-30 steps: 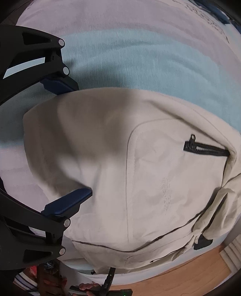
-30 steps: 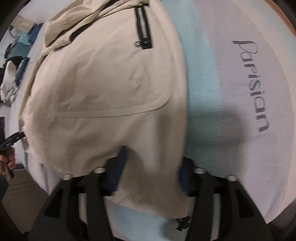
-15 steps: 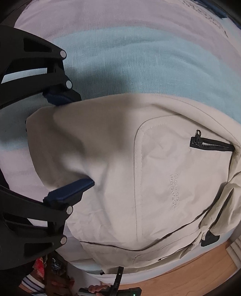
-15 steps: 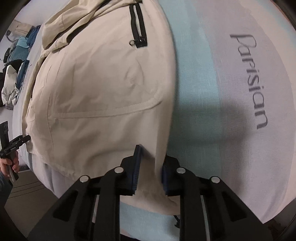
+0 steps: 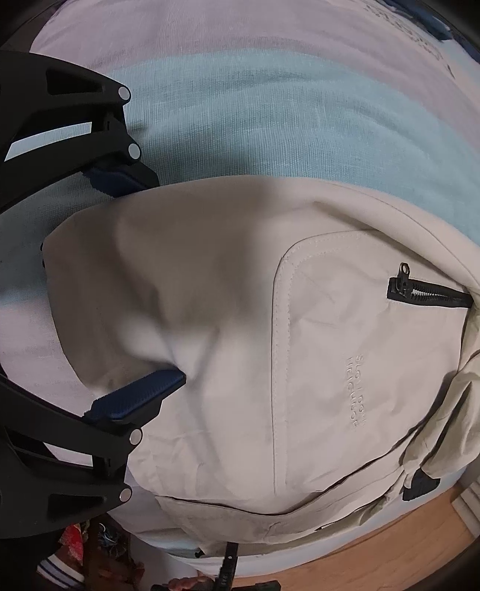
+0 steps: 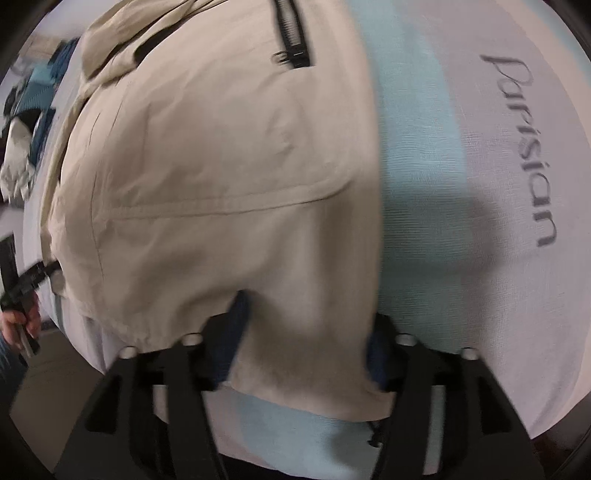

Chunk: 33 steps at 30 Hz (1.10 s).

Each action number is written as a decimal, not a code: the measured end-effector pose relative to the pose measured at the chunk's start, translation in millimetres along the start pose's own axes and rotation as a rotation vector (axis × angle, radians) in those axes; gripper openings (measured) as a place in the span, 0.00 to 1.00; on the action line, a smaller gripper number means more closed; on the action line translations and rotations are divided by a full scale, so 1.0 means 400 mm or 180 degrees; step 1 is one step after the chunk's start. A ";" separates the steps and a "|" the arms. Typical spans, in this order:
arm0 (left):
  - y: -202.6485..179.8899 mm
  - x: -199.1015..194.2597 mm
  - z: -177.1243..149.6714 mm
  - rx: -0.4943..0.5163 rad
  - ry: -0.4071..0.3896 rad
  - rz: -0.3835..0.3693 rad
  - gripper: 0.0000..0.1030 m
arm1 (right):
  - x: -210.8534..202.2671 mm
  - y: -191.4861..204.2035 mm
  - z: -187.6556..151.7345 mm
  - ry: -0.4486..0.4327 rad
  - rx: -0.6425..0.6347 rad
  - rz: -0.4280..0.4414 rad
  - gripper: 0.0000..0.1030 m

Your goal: Fold large clothes

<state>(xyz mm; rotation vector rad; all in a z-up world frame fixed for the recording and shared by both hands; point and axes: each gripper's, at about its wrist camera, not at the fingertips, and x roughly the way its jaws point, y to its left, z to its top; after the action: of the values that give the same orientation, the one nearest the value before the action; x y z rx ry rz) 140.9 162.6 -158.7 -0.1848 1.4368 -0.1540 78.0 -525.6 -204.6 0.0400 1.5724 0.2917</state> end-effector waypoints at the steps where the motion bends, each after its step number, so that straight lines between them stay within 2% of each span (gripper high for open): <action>1: 0.000 -0.001 0.000 -0.0014 -0.0014 -0.0003 0.75 | 0.002 0.005 0.001 -0.0007 -0.0027 -0.0067 0.60; 3: 0.002 -0.010 -0.006 -0.0006 -0.0053 0.0002 0.68 | 0.001 0.014 -0.002 -0.0030 -0.0054 -0.0173 0.57; 5: -0.006 -0.019 -0.010 0.0011 -0.0090 0.0004 0.59 | -0.007 0.011 -0.007 -0.0054 -0.0041 -0.0169 0.50; 7: -0.004 -0.029 -0.013 0.0000 -0.0115 0.0003 0.45 | -0.020 0.008 -0.011 -0.0089 -0.0043 -0.0181 0.29; 10: -0.002 -0.039 -0.012 -0.0019 -0.0127 -0.0001 0.30 | -0.040 0.005 -0.010 -0.0103 -0.0017 -0.0144 0.16; 16: -0.007 -0.066 -0.008 0.0015 -0.0138 0.0047 0.15 | -0.074 0.008 -0.005 -0.0109 -0.0003 -0.0175 0.10; 21: -0.019 -0.118 -0.008 0.0118 -0.0213 -0.0021 0.10 | -0.114 0.000 -0.004 -0.0084 0.0069 -0.0192 0.09; 30: -0.064 -0.141 -0.001 0.0340 -0.0191 0.0118 0.10 | -0.170 0.046 0.040 -0.0083 0.0110 -0.0306 0.07; 33: -0.061 -0.149 0.006 0.0288 -0.0175 0.0105 0.09 | -0.135 0.075 0.016 -0.0093 0.0138 -0.0387 0.07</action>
<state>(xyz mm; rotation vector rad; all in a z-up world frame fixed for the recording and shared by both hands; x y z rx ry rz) 135.9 151.7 -95.4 -0.0904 1.3744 -0.1851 81.1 -506.8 -145.2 -0.0176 1.5454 0.1612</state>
